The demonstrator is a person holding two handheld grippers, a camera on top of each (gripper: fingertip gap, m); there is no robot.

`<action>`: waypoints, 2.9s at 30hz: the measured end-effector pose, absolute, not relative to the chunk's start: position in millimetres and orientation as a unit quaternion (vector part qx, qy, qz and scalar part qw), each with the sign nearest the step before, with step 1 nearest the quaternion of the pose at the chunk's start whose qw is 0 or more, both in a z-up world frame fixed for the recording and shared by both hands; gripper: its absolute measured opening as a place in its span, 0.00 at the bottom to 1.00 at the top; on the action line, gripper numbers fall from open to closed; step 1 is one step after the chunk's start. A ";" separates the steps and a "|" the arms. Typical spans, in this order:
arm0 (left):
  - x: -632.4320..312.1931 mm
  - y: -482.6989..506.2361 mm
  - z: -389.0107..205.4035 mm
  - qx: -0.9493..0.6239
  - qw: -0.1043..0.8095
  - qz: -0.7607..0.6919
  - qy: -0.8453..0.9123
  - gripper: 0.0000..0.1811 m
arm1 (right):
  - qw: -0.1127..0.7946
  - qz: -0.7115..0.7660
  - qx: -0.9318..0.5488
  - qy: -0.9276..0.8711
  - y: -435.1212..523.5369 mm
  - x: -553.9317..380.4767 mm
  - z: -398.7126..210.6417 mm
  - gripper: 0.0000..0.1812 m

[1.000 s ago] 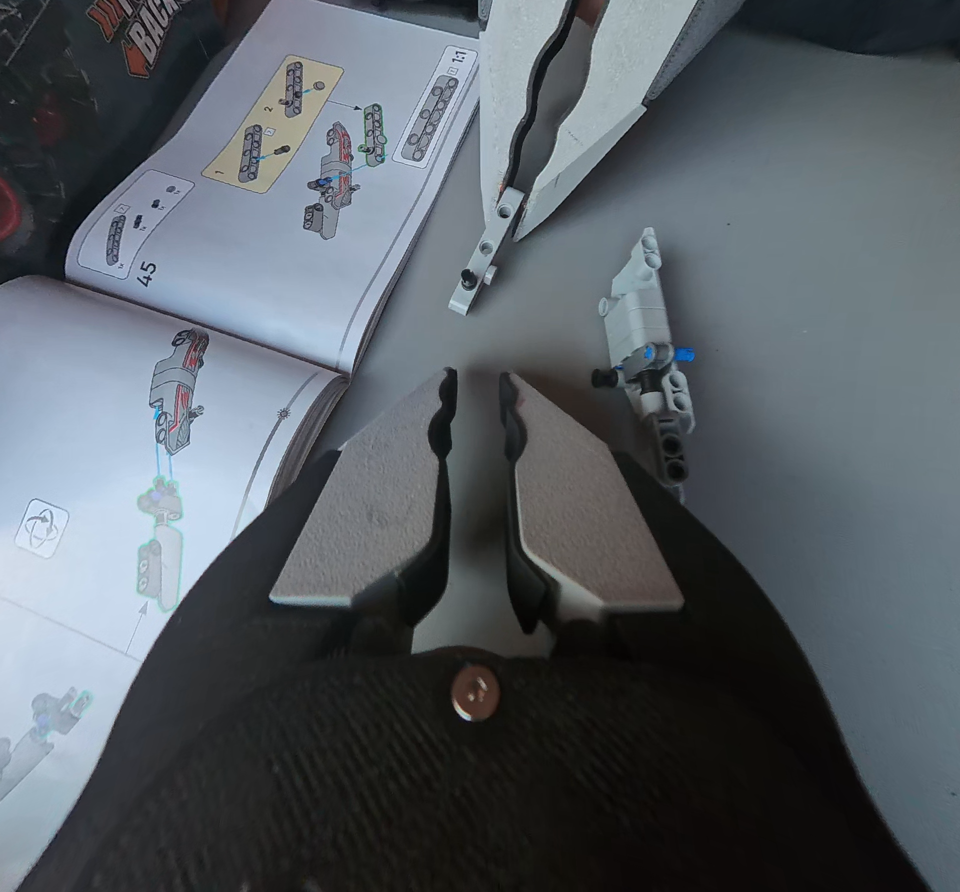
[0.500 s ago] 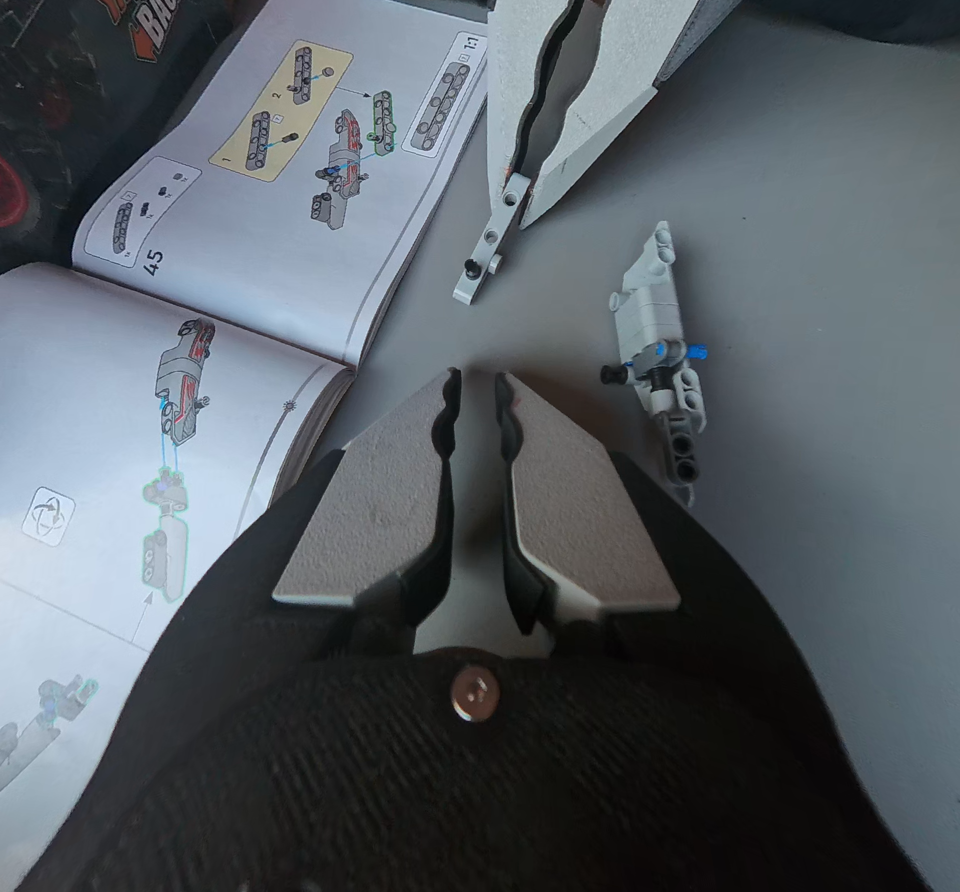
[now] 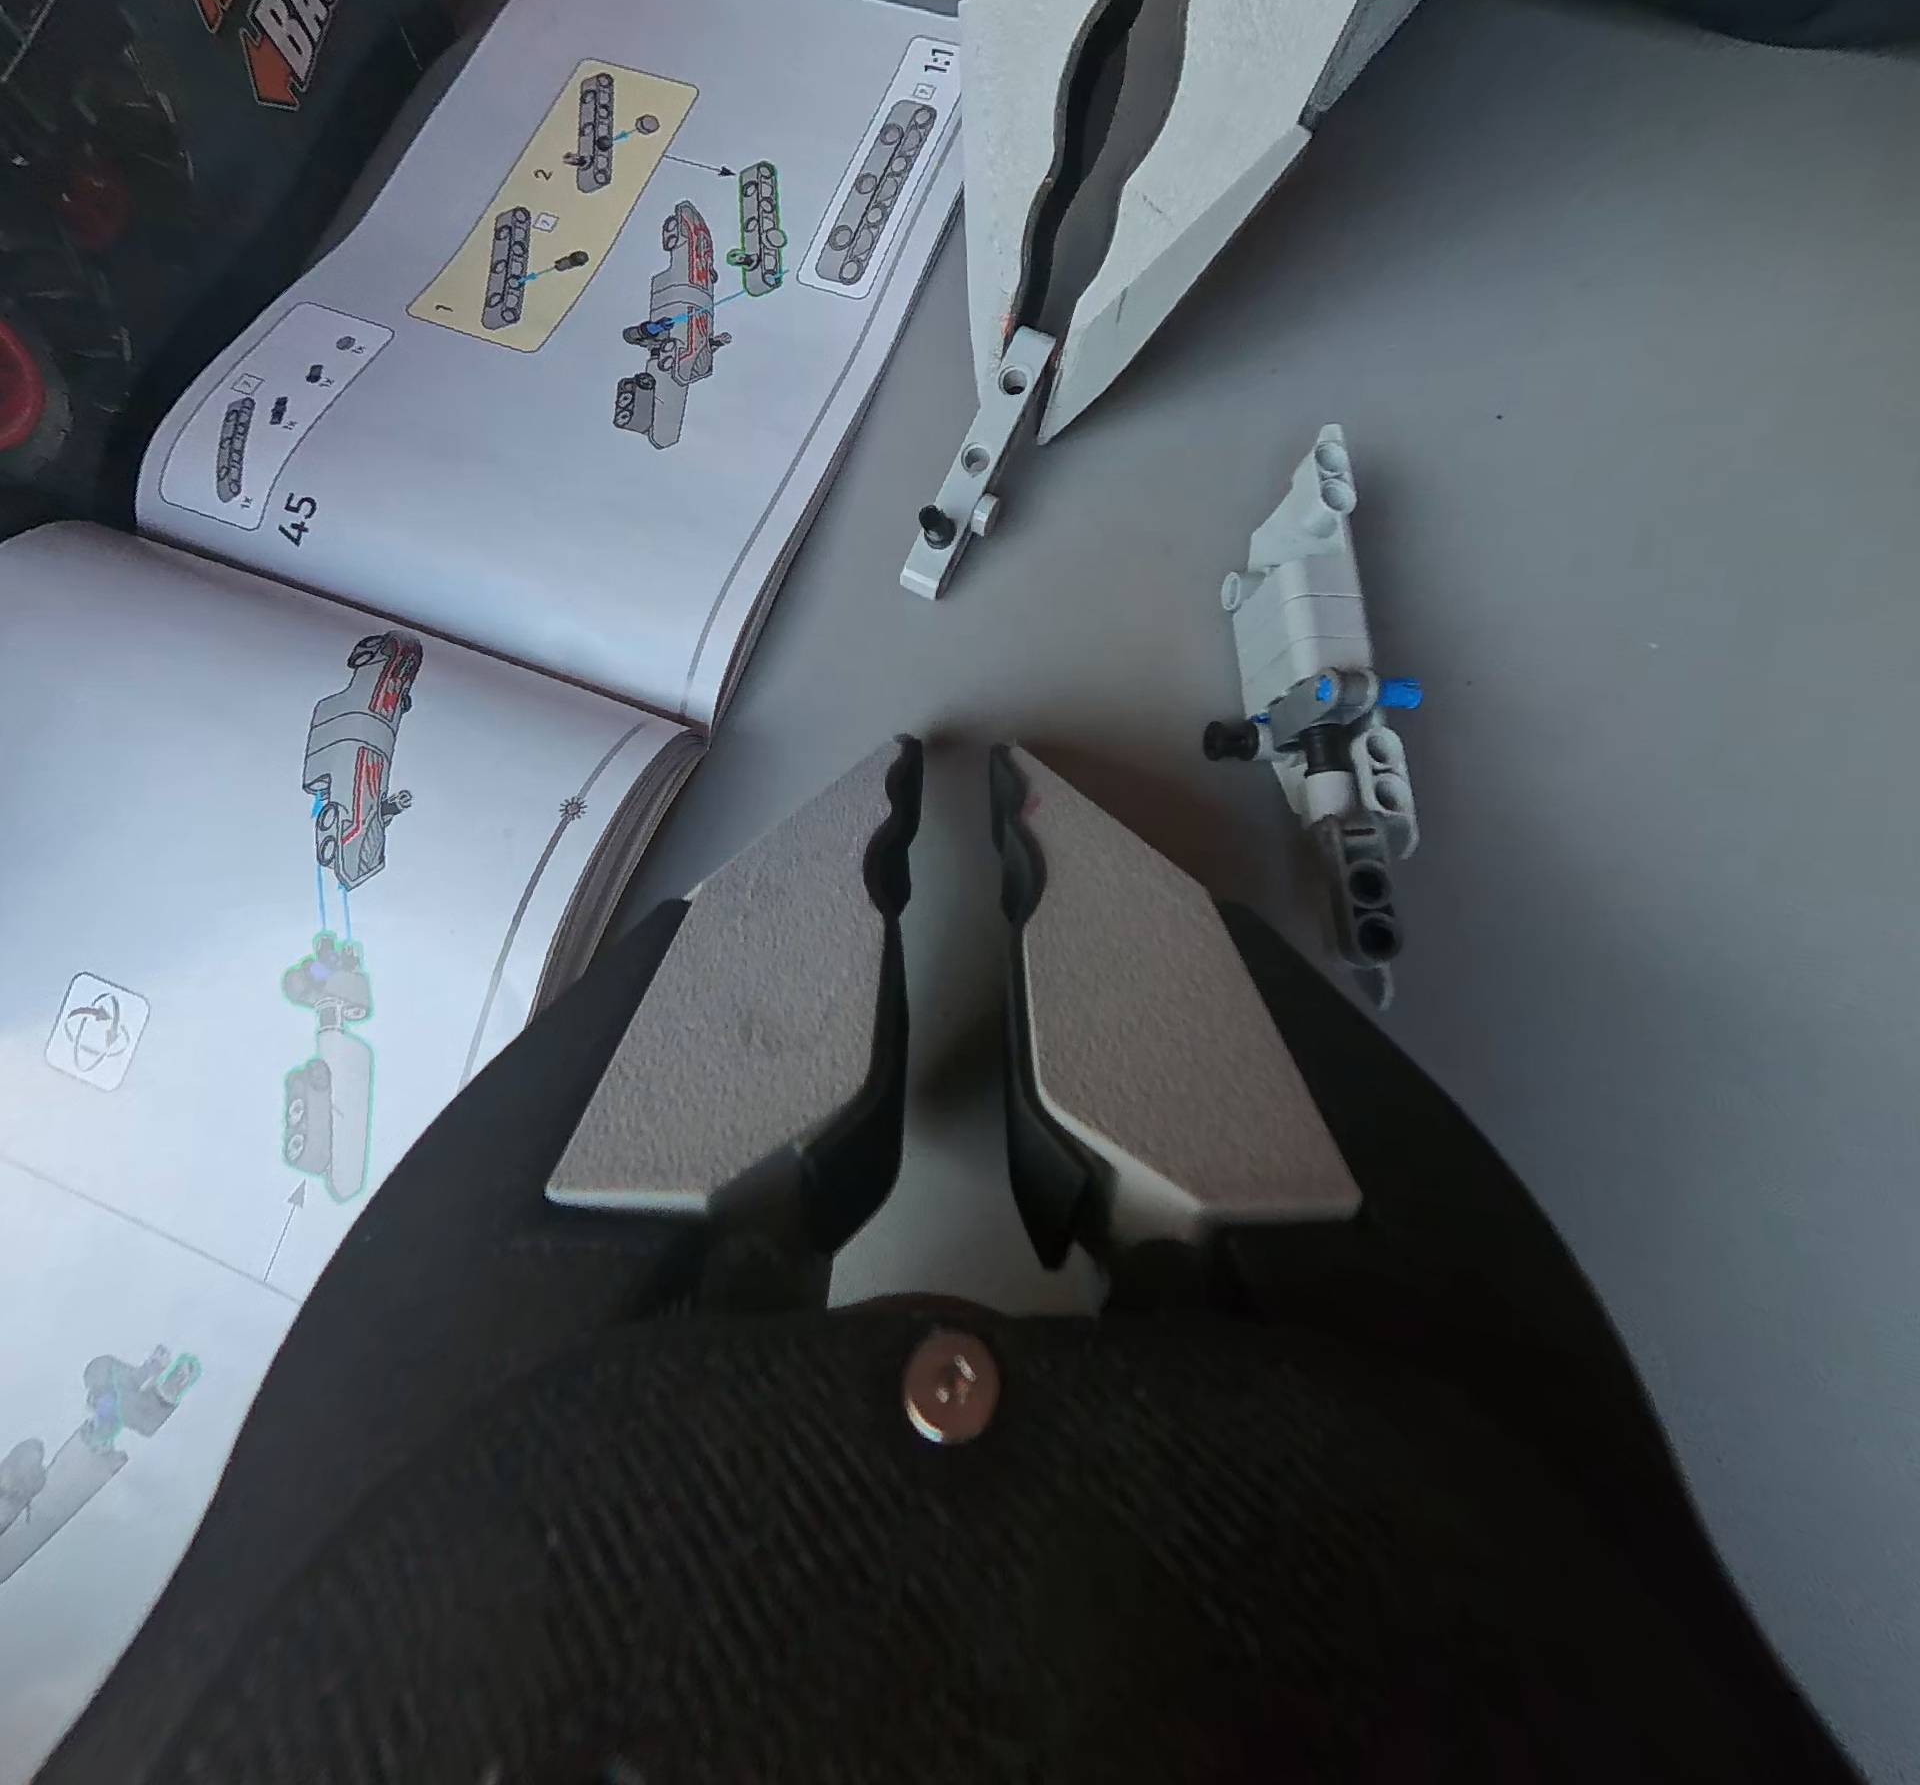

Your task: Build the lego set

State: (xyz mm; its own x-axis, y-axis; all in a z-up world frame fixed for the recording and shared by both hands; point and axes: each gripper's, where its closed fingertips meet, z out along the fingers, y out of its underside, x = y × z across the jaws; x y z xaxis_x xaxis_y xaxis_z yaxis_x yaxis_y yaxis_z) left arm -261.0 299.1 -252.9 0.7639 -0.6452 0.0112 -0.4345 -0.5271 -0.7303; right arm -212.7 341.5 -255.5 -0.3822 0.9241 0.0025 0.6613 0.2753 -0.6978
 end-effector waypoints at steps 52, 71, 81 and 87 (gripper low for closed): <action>-264.0 296.4 -253.8 -0.863 0.370 -0.139 0.313 0.05 | 0.206 0.323 -0.504 -0.774 355.0 -175.8 -227.3 0.03; -266.7 295.9 -254.5 -0.865 0.368 -0.141 0.310 0.06 | 0.162 0.312 -0.455 -0.818 345.2 -136.5 -241.4 0.02; -266.4 295.6 -254.5 -0.865 0.368 -0.140 0.312 0.06 | 0.102 0.330 -0.404 -0.847 311.2 -127.5 -255.5 0.02; -266.4 295.7 -254.6 -0.864 0.369 -0.138 0.313 0.06 | 0.104 0.341 -0.389 -0.849 296.1 -136.2 -255.5 0.03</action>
